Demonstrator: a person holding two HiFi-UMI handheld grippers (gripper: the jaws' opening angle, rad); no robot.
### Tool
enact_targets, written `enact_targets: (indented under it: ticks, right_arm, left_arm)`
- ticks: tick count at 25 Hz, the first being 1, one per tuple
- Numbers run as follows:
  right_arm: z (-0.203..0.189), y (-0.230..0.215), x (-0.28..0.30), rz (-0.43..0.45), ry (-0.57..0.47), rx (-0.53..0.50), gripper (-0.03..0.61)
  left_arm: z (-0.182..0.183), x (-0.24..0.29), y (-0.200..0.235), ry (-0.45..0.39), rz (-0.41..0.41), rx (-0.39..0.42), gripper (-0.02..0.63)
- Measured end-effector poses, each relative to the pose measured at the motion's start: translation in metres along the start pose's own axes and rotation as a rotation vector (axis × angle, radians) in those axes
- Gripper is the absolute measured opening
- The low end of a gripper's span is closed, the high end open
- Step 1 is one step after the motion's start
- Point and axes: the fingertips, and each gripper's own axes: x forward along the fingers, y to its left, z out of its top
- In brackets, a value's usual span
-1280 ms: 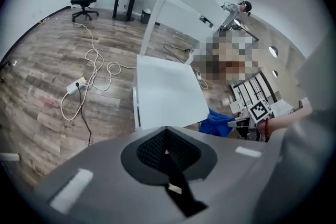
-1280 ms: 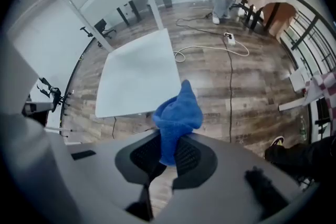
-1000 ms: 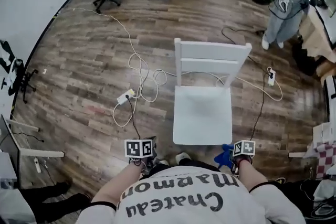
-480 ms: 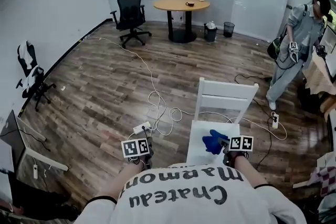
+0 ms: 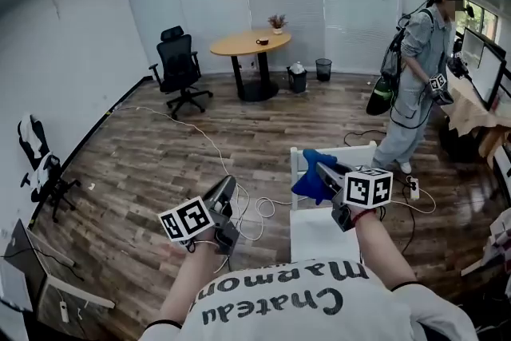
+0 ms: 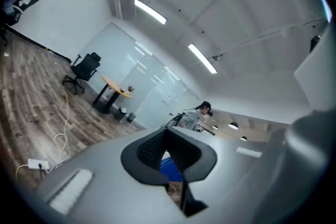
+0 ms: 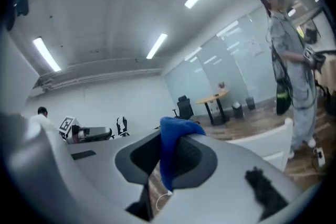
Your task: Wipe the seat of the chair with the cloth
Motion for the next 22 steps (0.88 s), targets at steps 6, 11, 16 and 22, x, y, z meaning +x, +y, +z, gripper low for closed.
enact_targets:
  ticks: [6, 11, 16, 22]
  right_arm:
    - [0.099, 0.080, -0.048, 0.121, -0.219, -0.239, 0.052]
    - [0.107, 0.113, -0.080, 0.169, -0.273, -0.296, 0.052]
    - [0.089, 0.097, -0.104, 0.044, -0.237, -0.360, 0.052]
    - [0.087, 0.089, -0.113, -0.032, -0.201, -0.403, 0.052]
  left_arm:
    - [0.054, -0.012, -0.129, -0.007, -0.375, 0.324, 0.009]
    - [0.041, -0.027, -0.139, 0.005, -0.319, 0.566, 0.009]
    - [-0.003, -0.021, -0.125, 0.098, -0.288, 0.631, 0.009]
    - [-0.005, -0.013, -0.133, 0.106, -0.310, 0.741, 0.009]
